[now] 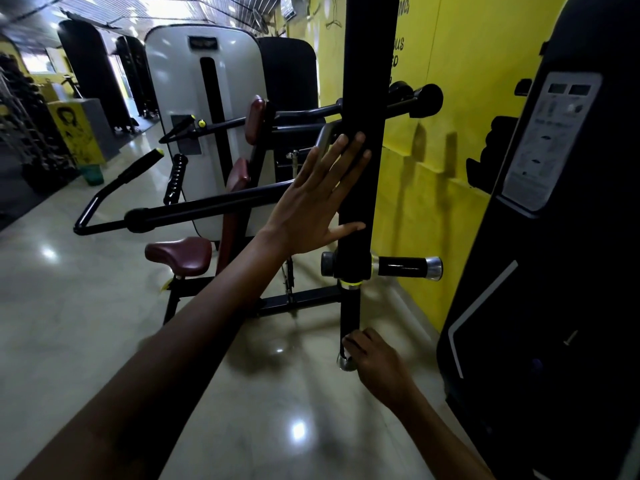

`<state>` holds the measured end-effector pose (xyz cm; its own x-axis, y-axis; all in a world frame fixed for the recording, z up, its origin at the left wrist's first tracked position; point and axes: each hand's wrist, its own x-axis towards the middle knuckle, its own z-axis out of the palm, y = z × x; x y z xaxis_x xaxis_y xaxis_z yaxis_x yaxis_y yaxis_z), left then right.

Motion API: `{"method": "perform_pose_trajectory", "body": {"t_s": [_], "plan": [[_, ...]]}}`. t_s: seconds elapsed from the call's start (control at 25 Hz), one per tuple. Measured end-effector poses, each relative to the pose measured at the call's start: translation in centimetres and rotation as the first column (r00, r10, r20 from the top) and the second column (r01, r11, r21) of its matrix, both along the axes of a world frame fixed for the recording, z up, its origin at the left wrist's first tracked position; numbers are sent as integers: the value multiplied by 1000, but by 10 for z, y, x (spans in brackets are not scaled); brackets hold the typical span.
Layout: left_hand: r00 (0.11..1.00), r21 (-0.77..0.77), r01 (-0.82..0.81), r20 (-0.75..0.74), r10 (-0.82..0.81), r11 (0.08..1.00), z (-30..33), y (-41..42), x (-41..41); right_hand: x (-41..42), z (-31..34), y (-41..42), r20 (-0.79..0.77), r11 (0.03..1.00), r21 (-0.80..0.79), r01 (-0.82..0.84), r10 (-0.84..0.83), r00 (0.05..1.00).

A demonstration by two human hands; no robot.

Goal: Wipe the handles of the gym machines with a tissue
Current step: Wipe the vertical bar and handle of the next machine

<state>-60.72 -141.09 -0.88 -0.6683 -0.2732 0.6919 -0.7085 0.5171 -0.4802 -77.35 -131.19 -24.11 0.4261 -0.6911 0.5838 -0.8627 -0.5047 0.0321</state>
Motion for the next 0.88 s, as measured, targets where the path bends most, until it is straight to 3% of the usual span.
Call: {"method": "perform_pose_trajectory", "body": {"t_s": [0.48,0.72,0.88], "plan": [[1000,-13,-25,1,25,1000,0,4,0,2,-30,9,-2,996,93,-7,7,1000],[1000,-14,-26,9,27,1000,2,4,0,6,24,1,265,996,-89,16,8,964],[999,2,-41,17,41,999,1,4,-1,11,63,-23,264,975,-199,95,-39,964]]}}
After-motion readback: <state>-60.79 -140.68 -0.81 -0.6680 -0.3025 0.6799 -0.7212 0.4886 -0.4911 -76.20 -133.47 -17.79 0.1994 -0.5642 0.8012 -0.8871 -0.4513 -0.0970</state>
